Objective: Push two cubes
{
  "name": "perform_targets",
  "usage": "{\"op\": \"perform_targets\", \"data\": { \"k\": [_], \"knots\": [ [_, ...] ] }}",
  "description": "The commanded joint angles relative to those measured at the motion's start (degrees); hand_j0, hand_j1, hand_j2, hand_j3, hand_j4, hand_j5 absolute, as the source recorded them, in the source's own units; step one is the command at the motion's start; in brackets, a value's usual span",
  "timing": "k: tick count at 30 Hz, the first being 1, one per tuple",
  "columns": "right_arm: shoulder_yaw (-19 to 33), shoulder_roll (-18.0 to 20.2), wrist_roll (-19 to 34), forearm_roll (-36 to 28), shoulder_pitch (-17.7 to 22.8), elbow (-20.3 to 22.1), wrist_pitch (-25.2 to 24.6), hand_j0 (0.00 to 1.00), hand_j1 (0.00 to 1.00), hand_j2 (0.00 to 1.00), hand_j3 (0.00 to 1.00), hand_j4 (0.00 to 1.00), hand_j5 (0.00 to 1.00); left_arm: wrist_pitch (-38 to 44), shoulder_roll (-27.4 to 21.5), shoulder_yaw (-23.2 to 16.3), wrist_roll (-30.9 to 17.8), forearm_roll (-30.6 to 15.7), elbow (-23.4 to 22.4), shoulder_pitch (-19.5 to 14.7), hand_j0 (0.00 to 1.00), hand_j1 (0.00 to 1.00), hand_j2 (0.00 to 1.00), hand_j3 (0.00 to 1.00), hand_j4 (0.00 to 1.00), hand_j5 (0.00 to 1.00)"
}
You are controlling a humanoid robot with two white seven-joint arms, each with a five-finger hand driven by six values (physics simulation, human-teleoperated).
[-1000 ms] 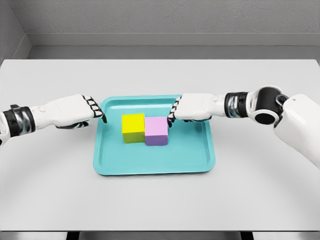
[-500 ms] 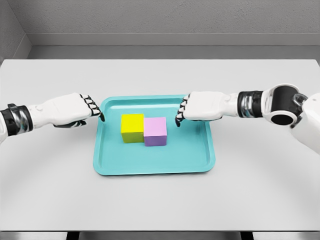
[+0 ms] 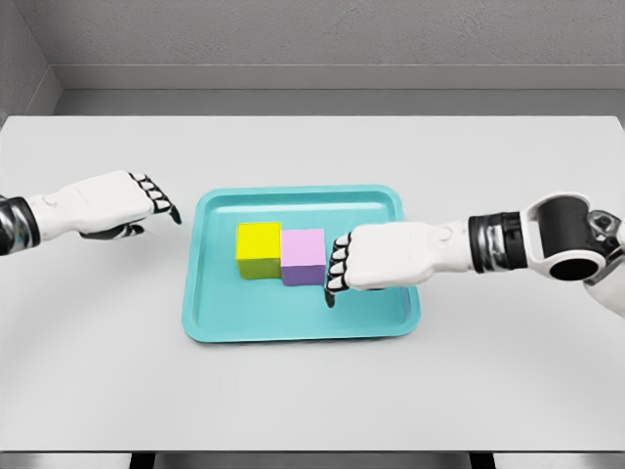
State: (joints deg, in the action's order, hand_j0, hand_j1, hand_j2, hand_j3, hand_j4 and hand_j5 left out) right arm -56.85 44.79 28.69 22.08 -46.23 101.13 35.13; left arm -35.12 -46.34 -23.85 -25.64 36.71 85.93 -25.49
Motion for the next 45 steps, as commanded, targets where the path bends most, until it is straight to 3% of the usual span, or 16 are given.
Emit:
{"op": "perform_targets", "data": {
  "k": [1, 5, 9, 12, 14, 22, 30, 45],
  "knots": [
    [-1.34, 0.03, -0.04, -1.61, 0.0, 0.12, -0.13, 0.61, 0.61, 0.61, 0.61, 0.61, 0.61, 0.12, -0.24, 0.47, 0.07, -0.76, -0.86, 0.0, 0.68, 0.68, 0.68, 0.68, 0.68, 0.68],
    [-3.36, -0.23, -0.04, -2.57, -0.09, 0.12, -0.13, 0.61, 0.61, 0.61, 0.61, 0.61, 0.61, 0.12, -2.27, 0.47, 0.07, -1.29, -1.29, -0.44, 0.69, 0.69, 0.69, 0.69, 0.69, 0.69],
    [-4.59, -3.04, -0.04, -2.13, -0.35, 0.03, -0.13, 0.61, 0.61, 0.61, 0.61, 0.61, 0.61, 0.12, -2.27, 1.09, 0.15, -1.56, -2.0, -0.35, 0.76, 0.76, 0.76, 0.76, 0.76, 0.76],
    [-4.94, -4.8, 0.14, -1.69, -0.53, -0.24, -0.13, 0.61, 0.61, 0.61, 0.61, 0.61, 0.61, 0.12, -3.05, 1.09, 0.24, -2.79, -1.91, -0.35, 0.94, 0.94, 0.94, 0.94, 0.94, 0.94],
    [-5.03, -5.33, 0.22, -1.52, -0.62, -0.67, -0.13, 0.61, 0.61, 0.61, 0.61, 0.61, 0.61, 0.12, -3.06, 1.09, 0.24, -3.66, -2.0, -0.26, 0.99, 0.99, 0.99, 0.99, 0.99, 0.99],
    [-6.17, -9.72, 0.22, -0.73, -1.76, -7.27, -0.13, 0.61, 0.61, 0.61, 0.61, 0.61, 0.61, 0.12, -3.94, 1.44, 0.33, -4.19, -2.0, -0.35, 1.0, 1.0, 1.0, 1.0, 1.0, 1.0],
    [-7.58, -12.18, 0.22, 0.42, -2.55, -11.05, -0.13, 0.61, 0.61, 0.61, 0.61, 0.61, 0.61, 0.12, -3.94, 1.44, 0.24, -4.19, -2.53, -0.26, 1.0, 1.0, 1.0, 1.0, 1.0, 1.0],
    [-8.81, -13.5, 0.22, 0.86, -3.16, -16.14, -0.13, 0.61, 0.61, 0.61, 0.61, 0.61, 0.61, 0.12, -4.81, 1.53, 0.24, -4.1, -3.14, -0.35, 1.0, 1.0, 1.0, 1.0, 1.0, 1.0]
  ]
}}
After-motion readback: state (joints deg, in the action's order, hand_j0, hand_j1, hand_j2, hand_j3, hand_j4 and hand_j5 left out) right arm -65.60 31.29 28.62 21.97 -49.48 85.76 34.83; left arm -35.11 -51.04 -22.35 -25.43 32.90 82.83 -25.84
